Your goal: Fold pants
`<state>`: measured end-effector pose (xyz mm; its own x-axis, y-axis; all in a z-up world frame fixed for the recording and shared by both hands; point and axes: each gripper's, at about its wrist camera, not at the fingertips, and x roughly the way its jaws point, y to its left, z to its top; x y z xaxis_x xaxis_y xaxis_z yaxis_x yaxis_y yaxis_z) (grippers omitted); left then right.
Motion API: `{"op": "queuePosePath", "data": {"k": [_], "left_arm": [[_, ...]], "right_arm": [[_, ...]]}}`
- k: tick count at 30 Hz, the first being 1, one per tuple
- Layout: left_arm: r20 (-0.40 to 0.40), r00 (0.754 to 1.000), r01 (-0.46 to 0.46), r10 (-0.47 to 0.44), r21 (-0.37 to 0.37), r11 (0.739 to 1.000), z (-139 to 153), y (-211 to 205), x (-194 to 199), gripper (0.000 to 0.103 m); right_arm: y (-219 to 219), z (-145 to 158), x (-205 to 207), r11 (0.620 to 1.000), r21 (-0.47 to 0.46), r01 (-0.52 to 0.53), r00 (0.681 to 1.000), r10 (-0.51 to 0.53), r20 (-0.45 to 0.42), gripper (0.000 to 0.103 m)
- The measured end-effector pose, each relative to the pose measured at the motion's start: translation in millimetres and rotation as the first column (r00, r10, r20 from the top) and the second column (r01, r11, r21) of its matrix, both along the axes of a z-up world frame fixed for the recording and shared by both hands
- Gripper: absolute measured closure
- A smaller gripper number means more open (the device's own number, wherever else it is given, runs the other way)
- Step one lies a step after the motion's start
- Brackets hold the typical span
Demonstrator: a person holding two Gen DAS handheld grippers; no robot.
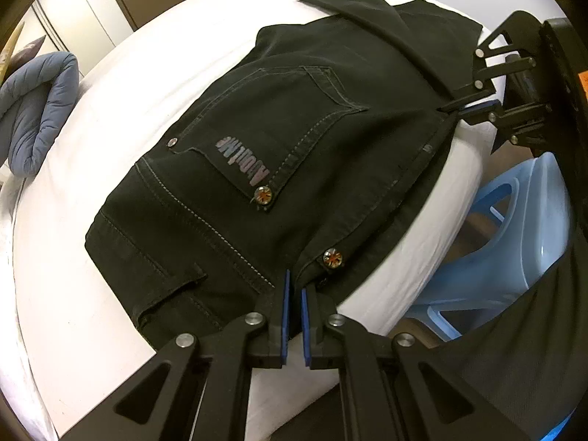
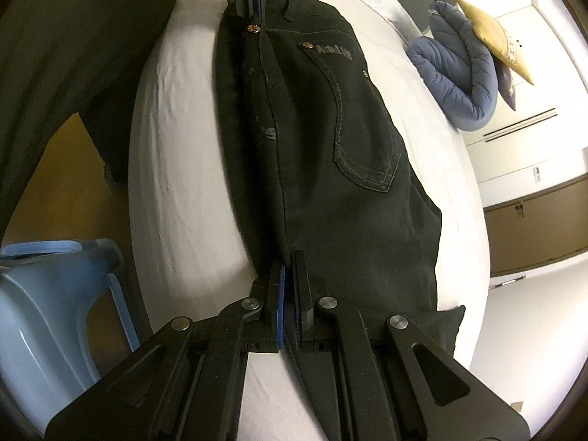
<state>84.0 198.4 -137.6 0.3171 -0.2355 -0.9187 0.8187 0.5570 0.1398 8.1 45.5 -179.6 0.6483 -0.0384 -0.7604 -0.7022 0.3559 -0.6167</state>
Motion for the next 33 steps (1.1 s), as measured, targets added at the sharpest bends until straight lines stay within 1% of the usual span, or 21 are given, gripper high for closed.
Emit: {"op": "queuePosePath", "data": {"k": [3, 6, 7, 9, 10, 11, 13, 16, 17, 19, 21, 22, 23, 24, 25, 26, 28, 30, 31, 32, 33], "left_arm": [[0.003, 1.000, 0.006, -0.006, 0.005, 1.000, 2, -2, 3, 0.098], [0.002, 1.000, 0.002, -0.002, 0.013, 1.000, 1, -5, 7, 0.097], [-0.010, 1.000, -0.010, 0.010, 0.015, 1.000, -1, -5, 10, 0.093], [-0.010, 0.999, -0.037, 0.037, 0.008, 0.999, -4, -5, 8, 0.091], [-0.006, 0.999, -0.052, 0.052, 0.008, 0.999, -4, -6, 0, 0.083], [0.002, 0.998, -0.068, 0.068, 0.015, 0.998, -1, -4, 1, 0.061], [0.002, 0.996, -0.089, 0.089, 0.026, 0.996, 6, 0, 2, 0.035], [-0.009, 0.995, -0.102, 0.102, 0.026, 0.994, 29, 9, 1, 0.035], [0.008, 0.993, -0.116, 0.116, 0.023, 0.993, 39, 11, 2, 0.035], [0.044, 0.987, -0.155, 0.155, -0.010, 0.988, 62, 9, 9, 0.035], [0.067, 0.978, -0.193, 0.199, -0.085, 0.977, 82, -4, 19, 0.035], [0.060, 0.976, -0.201, 0.210, -0.127, 0.971, 87, -14, 23, 0.036], [0.043, 0.973, -0.215, 0.226, -0.188, 0.958, 88, -29, 29, 0.038], [0.019, 0.971, -0.229, 0.239, -0.221, 0.948, 84, -41, 34, 0.040], [-0.020, 0.968, -0.246, 0.249, -0.240, 0.939, 74, -57, 41, 0.046], [-0.040, 0.967, -0.253, 0.251, -0.238, 0.938, 63, -73, 46, 0.054], [-0.087, 0.963, -0.270, 0.257, -0.203, 0.941, 32, -104, 55, 0.059], [-0.140, 0.945, -0.317, 0.297, -0.148, 0.937, -6, -126, 61, 0.059], [-0.147, 0.935, -0.344, 0.323, -0.148, 0.927, -15, -129, 62, 0.059], [-0.157, 0.923, -0.376, 0.351, -0.177, 0.909, -16, -131, 62, 0.059], [-0.183, 0.909, -0.405, 0.373, -0.189, 0.895, -16, -130, 65, 0.059]], "right_arm": [[2, 1, -5, 1.000, 0.009, 0.000, 1.000, 0.000, -0.007, 0.100], [6, -11, -5, 1.000, -0.008, 0.000, 1.000, 0.000, -0.012, 0.100], [7, -15, -5, 1.000, -0.011, 0.003, 1.000, -0.003, -0.016, 0.100], [9, -21, 1, 1.000, -0.016, 0.015, 1.000, -0.016, -0.021, 0.100], [9, -21, 4, 1.000, -0.008, 0.027, 0.999, -0.027, -0.022, 0.100], [9, -19, 7, 0.999, 0.005, 0.040, 0.999, -0.039, -0.026, 0.099], [9, -19, 11, 0.997, 0.029, 0.068, 0.997, -0.067, -0.035, 0.099], [10, -23, 14, 0.997, 0.036, 0.075, 0.997, -0.074, -0.018, 0.099], [11, -24, 15, 0.996, 0.039, 0.079, 0.997, -0.079, -0.012, 0.099], [12, -25, 18, 0.994, 0.056, 0.099, 0.995, -0.098, -0.010, 0.099], [12, -26, 24, 0.988, 0.083, 0.128, 0.992, -0.127, -0.019, 0.099], [12, -25, 27, 0.985, 0.099, 0.143, 0.990, -0.141, -0.026, 0.099], [12, -25, 30, 0.981, 0.115, 0.157, 0.987, -0.155, -0.033, 0.099], [11, -24, 34, 0.974, 0.137, 0.178, 0.984, -0.173, -0.043, 0.099], [10, -23, 37, 0.968, 0.157, 0.195, 0.981, -0.189, -0.051, 0.098], [9, -23, 39, 0.961, 0.180, 0.212, 0.977, -0.204, -0.058, 0.098], [4, -20, 43, 0.943, 0.231, 0.240, 0.971, -0.230, -0.070, 0.098], [-5, -14, 44, 0.918, 0.298, 0.260, 0.965, -0.244, -0.092, 0.096], [-11, -8, 45, 0.899, 0.337, 0.279, 0.960, -0.255, -0.116, 0.095], [-18, -3, 45, 0.874, 0.378, 0.304, 0.952, -0.266, -0.152, 0.095], [-31, 9, 47, 0.822, 0.453, 0.346, 0.937, -0.275, -0.216, 0.094]]}}
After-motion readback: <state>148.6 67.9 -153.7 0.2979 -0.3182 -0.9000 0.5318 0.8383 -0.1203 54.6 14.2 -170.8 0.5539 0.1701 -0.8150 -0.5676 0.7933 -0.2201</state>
